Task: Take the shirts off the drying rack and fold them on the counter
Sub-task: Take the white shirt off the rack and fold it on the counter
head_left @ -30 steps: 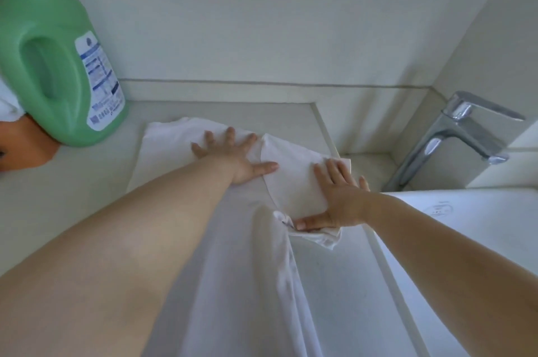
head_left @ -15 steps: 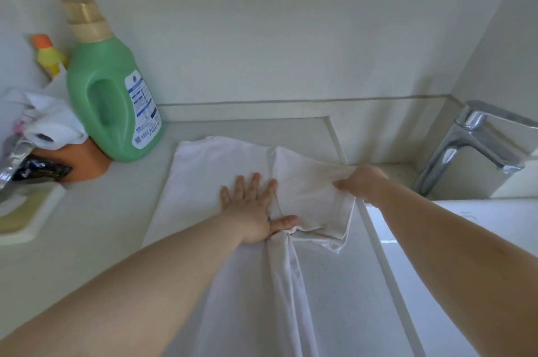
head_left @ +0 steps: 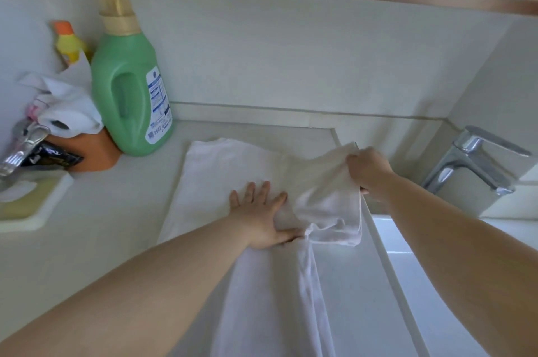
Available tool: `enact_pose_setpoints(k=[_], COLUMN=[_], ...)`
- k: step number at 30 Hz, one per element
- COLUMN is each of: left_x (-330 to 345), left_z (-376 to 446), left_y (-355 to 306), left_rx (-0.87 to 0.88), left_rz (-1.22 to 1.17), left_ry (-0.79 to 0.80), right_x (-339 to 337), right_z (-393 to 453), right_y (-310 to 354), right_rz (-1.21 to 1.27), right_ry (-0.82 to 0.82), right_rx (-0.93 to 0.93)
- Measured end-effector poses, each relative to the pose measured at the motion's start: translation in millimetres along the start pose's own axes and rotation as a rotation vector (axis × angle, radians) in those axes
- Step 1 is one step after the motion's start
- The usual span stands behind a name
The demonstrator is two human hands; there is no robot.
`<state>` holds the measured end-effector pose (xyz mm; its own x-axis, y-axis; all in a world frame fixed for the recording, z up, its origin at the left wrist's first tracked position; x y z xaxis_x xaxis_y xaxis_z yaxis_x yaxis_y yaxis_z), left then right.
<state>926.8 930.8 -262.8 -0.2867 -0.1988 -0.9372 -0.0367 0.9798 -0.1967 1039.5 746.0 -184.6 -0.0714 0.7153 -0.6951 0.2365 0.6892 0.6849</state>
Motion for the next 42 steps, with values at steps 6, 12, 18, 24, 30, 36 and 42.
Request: enact_pose_setpoints(k=[6,12,18,24,30,36,42], left_x=[-44.5,-38.3,-25.0,-25.7,-31.9,-33.2,-40.5], left_z=[-16.8,-30.3,-14.1,-5.3,-8.1,-5.0,19.9], left_y=[43.6,87.6,90.8,93.8,109.1,113.5,133.8], left_rx=[-0.190,-0.420,-0.422,-0.337,-0.401,-0.505,-0.454], left_rz=[-1.303,-1.767,-1.185,-1.087,-0.667,-0.175,-0.488], left_ry=[-0.294,-0.080,-0.351,-0.394,-0.468,-0.402,-0.399], right_x=[25.6,85.4,84.0,118.7,132.6,138.2,140.0], right_z=[-59.7,-71.7,-41.1,-32.9,-19.0,-11.4,5.6], right_y=[88.7,95.0,47.8,40.3,39.3,39.0,48.7], right_rz=[0.320,0.119,-0.073,-0.251,-0.158,-0.306,-0.156], right_ry=[0.342,0.570,0.321,0.310,0.236,0.154,0.154], right_rx=[-0.056,-0.061,-0.134,-0.283,-0.279,-0.248,-0.295])
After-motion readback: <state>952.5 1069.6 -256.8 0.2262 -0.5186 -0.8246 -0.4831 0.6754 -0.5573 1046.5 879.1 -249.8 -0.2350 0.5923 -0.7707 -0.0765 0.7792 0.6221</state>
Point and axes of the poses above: each hand's wrist, its own z-axis towards the middle knuckle, its own x-axis out of the palm, y = z × x, the point moved 2 cm from there along z, towards the middle knuckle, and after that the axes turned 4 degrees about x, right-handed, at the moved point
